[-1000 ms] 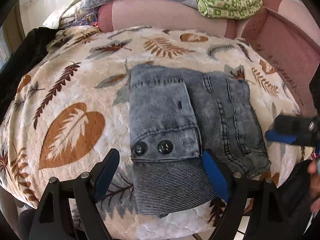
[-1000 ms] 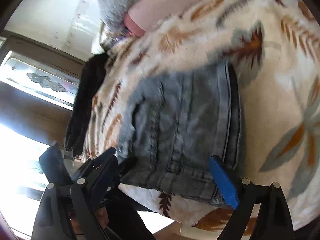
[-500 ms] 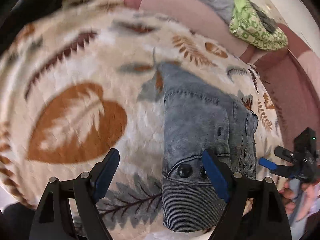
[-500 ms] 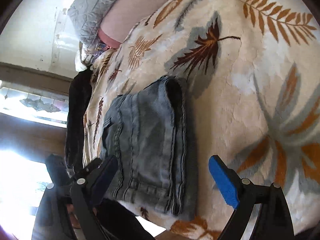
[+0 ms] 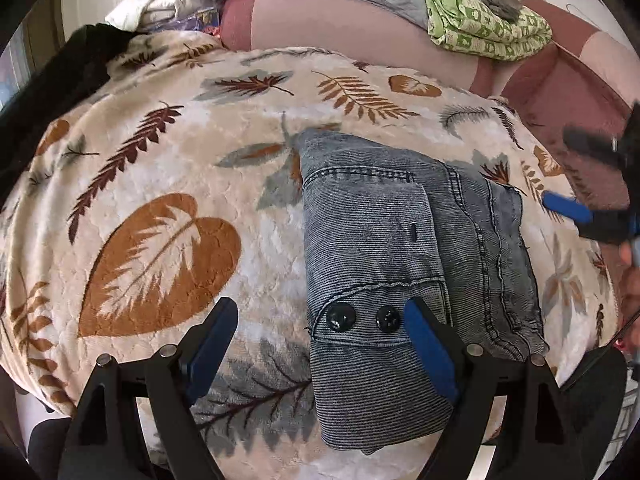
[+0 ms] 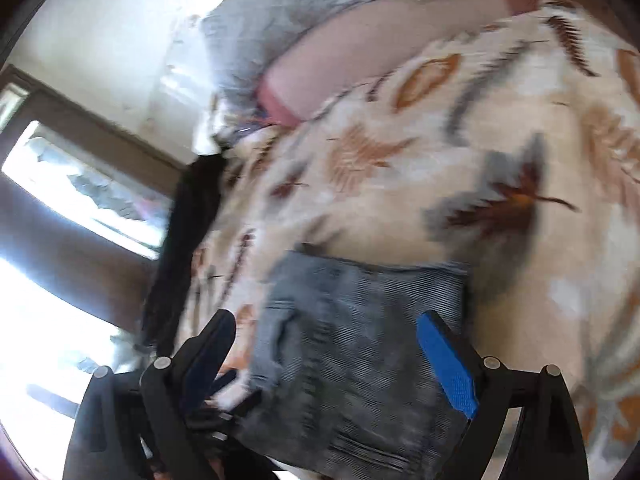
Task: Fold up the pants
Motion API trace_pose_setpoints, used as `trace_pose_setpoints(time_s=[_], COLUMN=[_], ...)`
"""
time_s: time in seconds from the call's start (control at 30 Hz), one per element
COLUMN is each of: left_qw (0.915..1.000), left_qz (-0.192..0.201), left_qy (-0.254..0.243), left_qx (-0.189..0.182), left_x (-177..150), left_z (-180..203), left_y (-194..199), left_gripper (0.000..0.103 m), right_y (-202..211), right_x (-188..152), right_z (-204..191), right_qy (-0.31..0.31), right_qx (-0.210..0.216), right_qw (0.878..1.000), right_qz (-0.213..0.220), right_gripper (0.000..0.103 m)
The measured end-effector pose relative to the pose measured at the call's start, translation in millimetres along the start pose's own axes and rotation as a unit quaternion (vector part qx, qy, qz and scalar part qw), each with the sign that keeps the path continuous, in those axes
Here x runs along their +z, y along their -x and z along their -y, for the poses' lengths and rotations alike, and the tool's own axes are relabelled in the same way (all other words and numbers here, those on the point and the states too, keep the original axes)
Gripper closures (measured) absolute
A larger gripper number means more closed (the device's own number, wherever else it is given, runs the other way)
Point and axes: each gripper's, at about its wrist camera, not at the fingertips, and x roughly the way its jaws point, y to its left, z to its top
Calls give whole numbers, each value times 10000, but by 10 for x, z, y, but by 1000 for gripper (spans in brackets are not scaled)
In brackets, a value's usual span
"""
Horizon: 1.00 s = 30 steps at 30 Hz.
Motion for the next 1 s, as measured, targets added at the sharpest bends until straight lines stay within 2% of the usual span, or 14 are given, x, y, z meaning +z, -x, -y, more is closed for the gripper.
trace_pose_setpoints(time_s=[0.07, 0.13, 0.17, 0.23, 0.43, 0.53, 0.6, 0.67, 0.8, 0.83, 0.87, 0.9, 0.93, 1.0], left_qw=[10000, 10000, 10000, 10000, 9996, 9993, 9991, 9991, 9991, 9992, 9992, 9992, 9992, 9992], left_qz=[-2, 6, -1, 17, 125, 195, 240, 276, 257, 187, 94, 13, -30, -46], left_qy=[9, 15, 13, -44, -197, -279, -308, -298, -295, -302, -315, -332, -333, -319], left_qx=[25, 24, 0, 75, 136, 131, 144, 133, 167, 206, 241, 235, 200, 240], left_x=[-4, -4, -11, -19, -23, -26, -21, -9, -6, -16, -31, -49, -67, -94], left_z=[-15, -25, -28, -9, 53, 101, 139, 168, 231, 247, 262, 276, 284, 310], left_y=[8, 17, 24, 44, 130, 190, 221, 247, 218, 172, 114, 58, 21, -4], left_gripper=[17, 17, 17, 17, 17, 17, 17, 17, 17, 17, 17, 17, 17, 17], right_y=[-235, -556, -736, -728, -477, -274, -175, -179, -423, -494, -569, -587, -588, -568], right_x=[60, 77, 64, 79, 119, 165, 181, 187, 169, 158, 155, 162, 173, 196], right_z=[22, 241, 426, 408, 83, 79, 141, 240, 393, 418, 426, 401, 360, 201], right_qy=[72, -106, -378, -334, 143, 186, 202, 133, 89, 138, 237, 287, 330, 659], right_qx=[88, -579, -765, -667, -916, -1142, -1481, -1733, -1826, -1853, -1875, -1810, -1887, -2167], right_qw=[9997, 9969, 9938, 9958, 9950, 9932, 9888, 9848, 9825, 9815, 9803, 9815, 9801, 9729], right_qz=[-228, -532, -716, -525, -380, -112, 13, -37, -354, -469, -578, -557, -527, -459], right_gripper=[9, 9, 10, 7, 8, 8, 8, 8, 9, 12, 27, 37, 40, 64])
